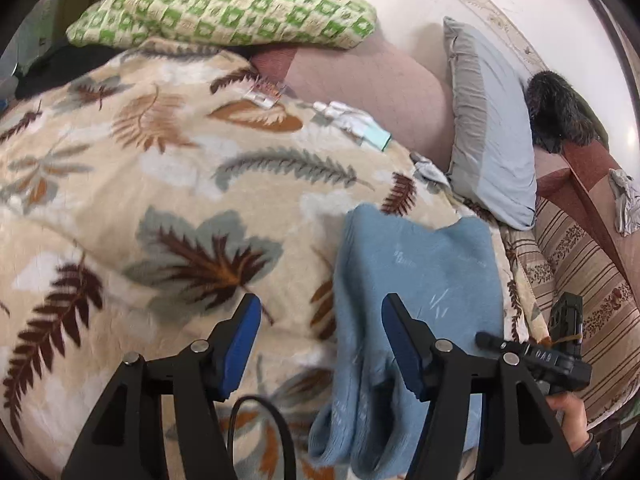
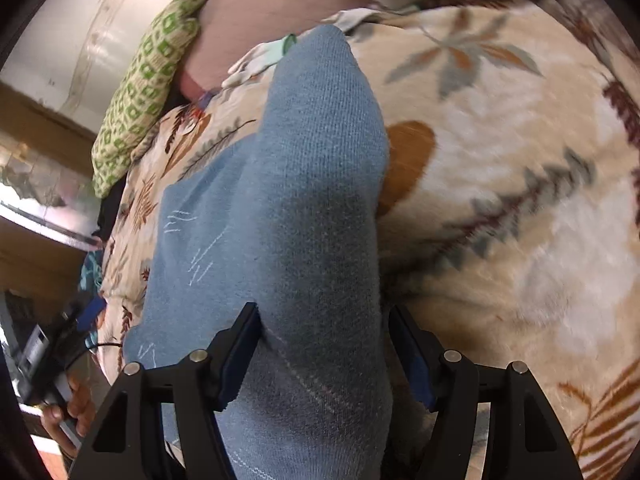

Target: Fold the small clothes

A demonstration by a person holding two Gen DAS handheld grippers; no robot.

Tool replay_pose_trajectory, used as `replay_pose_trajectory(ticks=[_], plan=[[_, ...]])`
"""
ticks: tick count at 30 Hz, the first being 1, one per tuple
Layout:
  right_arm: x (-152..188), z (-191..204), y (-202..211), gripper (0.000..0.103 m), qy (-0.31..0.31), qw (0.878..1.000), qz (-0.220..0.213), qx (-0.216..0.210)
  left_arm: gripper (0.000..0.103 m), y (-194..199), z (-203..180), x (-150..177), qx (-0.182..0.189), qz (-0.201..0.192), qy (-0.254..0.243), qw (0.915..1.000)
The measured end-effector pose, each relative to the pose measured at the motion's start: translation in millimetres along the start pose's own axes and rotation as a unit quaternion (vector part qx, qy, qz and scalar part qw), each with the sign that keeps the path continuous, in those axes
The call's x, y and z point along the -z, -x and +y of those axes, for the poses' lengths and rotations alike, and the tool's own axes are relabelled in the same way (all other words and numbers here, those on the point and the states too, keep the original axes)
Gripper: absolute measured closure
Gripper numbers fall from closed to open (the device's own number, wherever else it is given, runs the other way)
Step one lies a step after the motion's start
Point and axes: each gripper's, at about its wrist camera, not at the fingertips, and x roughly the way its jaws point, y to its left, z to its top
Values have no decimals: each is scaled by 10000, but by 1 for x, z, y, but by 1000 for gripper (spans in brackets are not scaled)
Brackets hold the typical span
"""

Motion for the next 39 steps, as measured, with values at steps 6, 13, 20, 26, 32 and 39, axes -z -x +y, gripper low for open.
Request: replay_pose_trajectory(ticks=[6,13,20,26,32,39], plan=[[0,0,0,32,-134,9992,-11,-370,28,-54,10,6,287,830,44,9961],[-29,1,16,27,-81,9973,-466,-563,23,-98,-2,3,959,1357,-13,9861],[-33,-16,-33,35,-361,9937,87,-1056,66,-138,-32,-5,1590,2087,-189,9648],[-32,14,-22,54,32,9952,4,-982,77,-124,-33,-9,1659,1788,-176,9696],[-43,93,12,56,785,9889,-325,-1216,79,-51,-43,-42,1828,943,-382,9779],[-66,159,68,56,1078,9717,-694,-1982,79,59,-43,-89,1692,-49,-726,9829]])
